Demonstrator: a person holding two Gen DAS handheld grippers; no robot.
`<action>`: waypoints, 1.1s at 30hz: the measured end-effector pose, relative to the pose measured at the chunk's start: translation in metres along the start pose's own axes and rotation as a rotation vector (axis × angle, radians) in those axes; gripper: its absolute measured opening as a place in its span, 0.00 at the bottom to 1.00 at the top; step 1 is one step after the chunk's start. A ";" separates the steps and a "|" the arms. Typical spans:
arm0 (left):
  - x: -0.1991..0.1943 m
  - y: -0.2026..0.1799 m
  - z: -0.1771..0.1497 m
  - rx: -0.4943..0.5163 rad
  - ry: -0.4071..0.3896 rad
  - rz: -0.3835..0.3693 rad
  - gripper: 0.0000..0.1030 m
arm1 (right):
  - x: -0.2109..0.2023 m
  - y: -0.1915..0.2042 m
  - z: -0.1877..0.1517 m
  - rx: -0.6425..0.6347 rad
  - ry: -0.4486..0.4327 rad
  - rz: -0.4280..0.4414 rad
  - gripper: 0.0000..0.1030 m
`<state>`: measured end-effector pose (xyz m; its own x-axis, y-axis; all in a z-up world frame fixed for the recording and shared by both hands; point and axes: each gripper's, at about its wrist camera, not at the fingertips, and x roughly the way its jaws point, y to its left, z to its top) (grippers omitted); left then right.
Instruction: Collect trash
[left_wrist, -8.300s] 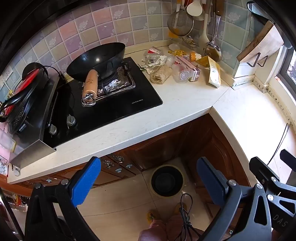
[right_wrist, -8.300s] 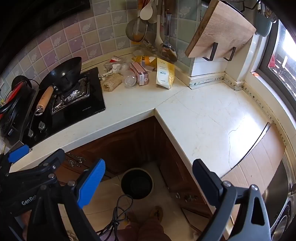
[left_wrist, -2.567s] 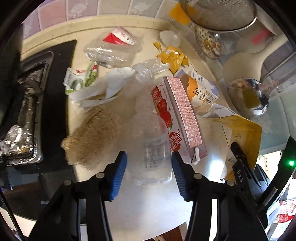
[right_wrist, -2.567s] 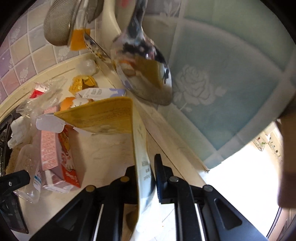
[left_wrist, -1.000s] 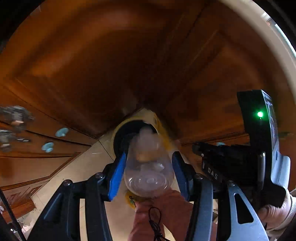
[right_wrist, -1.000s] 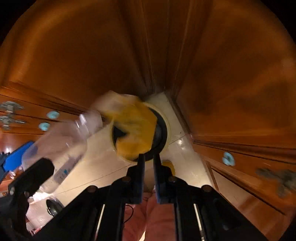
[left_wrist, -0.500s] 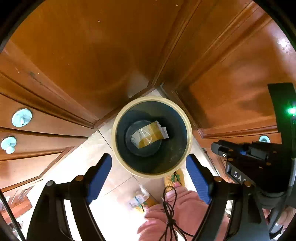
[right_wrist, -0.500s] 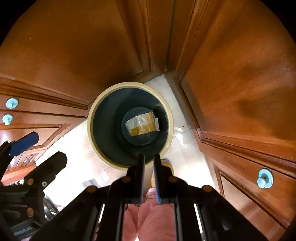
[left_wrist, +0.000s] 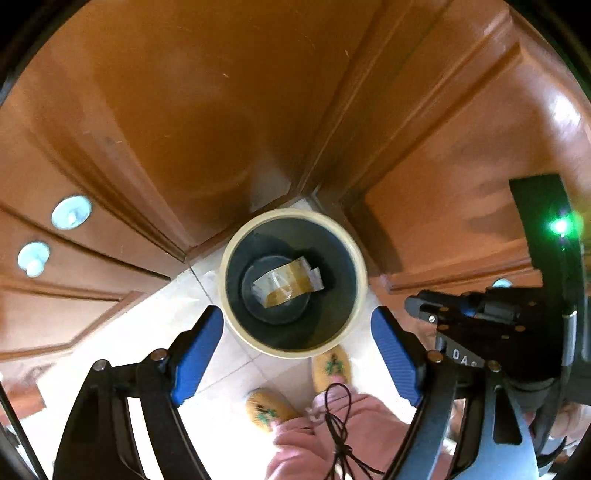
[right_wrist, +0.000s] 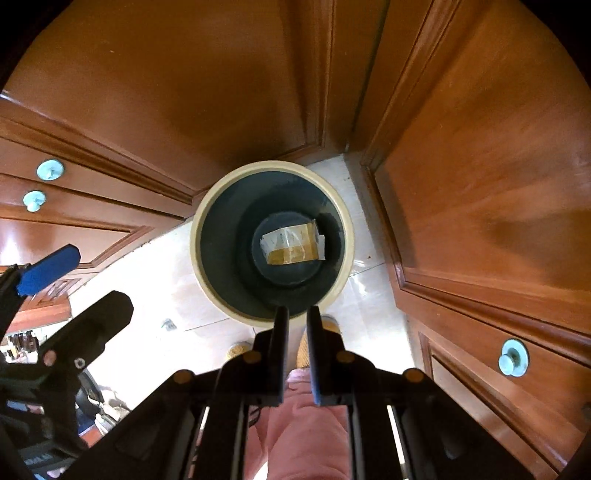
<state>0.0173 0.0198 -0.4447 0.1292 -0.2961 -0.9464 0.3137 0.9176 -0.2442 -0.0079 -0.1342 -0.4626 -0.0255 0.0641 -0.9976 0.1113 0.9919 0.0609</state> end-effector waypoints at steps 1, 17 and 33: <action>-0.008 0.001 -0.002 -0.016 -0.017 -0.003 0.78 | -0.004 0.000 -0.001 -0.005 -0.005 0.002 0.11; -0.155 0.016 -0.053 -0.363 -0.147 -0.029 0.99 | -0.139 0.068 -0.018 -0.356 -0.141 0.044 0.37; -0.200 0.069 -0.200 -0.906 -0.232 0.304 0.99 | -0.121 0.172 -0.050 -0.833 -0.088 0.171 0.39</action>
<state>-0.1753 0.1954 -0.3142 0.2965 0.0305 -0.9545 -0.5914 0.7907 -0.1584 -0.0358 0.0341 -0.3294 0.0062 0.2462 -0.9692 -0.6613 0.7280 0.1807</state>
